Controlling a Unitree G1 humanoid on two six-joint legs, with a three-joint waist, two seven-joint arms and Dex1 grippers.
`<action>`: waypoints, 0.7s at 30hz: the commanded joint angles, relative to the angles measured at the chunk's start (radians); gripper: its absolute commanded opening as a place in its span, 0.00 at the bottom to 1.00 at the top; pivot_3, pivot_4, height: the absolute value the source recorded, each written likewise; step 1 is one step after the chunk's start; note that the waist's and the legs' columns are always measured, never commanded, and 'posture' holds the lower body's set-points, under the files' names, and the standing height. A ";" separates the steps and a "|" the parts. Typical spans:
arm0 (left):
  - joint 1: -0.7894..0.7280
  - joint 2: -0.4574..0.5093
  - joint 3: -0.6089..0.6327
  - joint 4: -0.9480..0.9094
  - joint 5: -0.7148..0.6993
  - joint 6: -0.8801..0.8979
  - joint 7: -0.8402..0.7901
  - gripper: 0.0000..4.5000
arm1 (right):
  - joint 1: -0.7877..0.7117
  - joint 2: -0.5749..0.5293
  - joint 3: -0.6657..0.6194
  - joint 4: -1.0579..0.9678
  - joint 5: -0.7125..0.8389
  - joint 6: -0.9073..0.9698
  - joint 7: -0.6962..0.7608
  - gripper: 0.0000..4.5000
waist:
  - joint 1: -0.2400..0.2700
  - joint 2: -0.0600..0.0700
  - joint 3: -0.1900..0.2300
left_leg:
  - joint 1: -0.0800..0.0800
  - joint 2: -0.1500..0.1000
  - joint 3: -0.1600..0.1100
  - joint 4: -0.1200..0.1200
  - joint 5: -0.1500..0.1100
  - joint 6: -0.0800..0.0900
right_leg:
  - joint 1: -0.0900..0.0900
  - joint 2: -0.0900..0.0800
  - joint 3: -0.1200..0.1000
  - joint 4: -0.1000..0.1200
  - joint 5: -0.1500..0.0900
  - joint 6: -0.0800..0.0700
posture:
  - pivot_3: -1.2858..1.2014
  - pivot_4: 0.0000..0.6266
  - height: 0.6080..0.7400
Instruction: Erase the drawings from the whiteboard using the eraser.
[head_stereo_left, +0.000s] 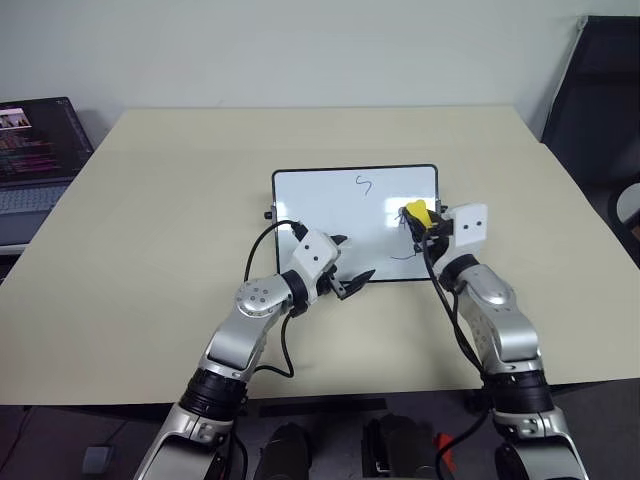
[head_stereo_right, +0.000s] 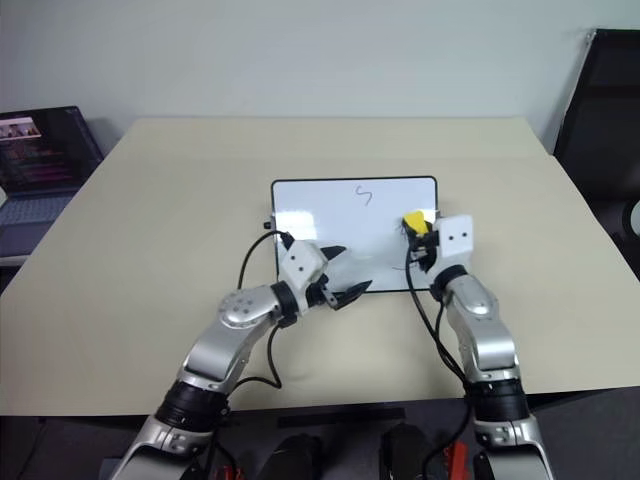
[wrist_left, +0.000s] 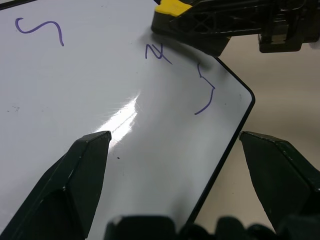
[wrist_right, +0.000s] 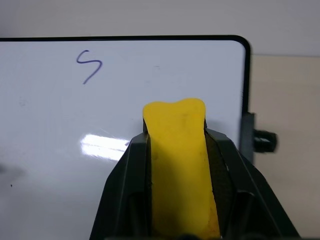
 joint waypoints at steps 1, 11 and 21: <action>-0.028 -0.009 0.002 -0.005 0.006 -0.023 0.002 1.00 | -0.048 0.018 0.013 0.037 -0.020 -0.061 0.006 0.25 | 0.000 0.000 0.000 | 0.000 0.000 0.000 0.000 0.000 0.000 | 0.000 0.000 0.000 0.000 0.000 0.000 | 0.52 0.24 1.00; -0.027 -0.008 0.006 -0.011 0.006 -0.024 0.002 1.00 | -0.009 -0.021 0.051 0.055 -0.092 0.036 0.006 0.25 | 0.000 0.000 0.000 | 0.001 0.000 0.000 0.001 0.000 0.000 | 0.000 0.000 0.000 0.003 0.000 0.000 | 0.52 0.24 1.00; -0.030 -0.010 0.007 -0.002 0.005 -0.027 0.003 1.00 | 0.113 -0.064 0.055 -0.092 -0.087 0.126 0.027 0.25 | -0.002 0.000 0.000 | 0.005 0.000 0.000 0.002 0.001 0.002 | 0.001 0.000 0.001 0.008 0.000 0.000 | 0.52 0.24 1.00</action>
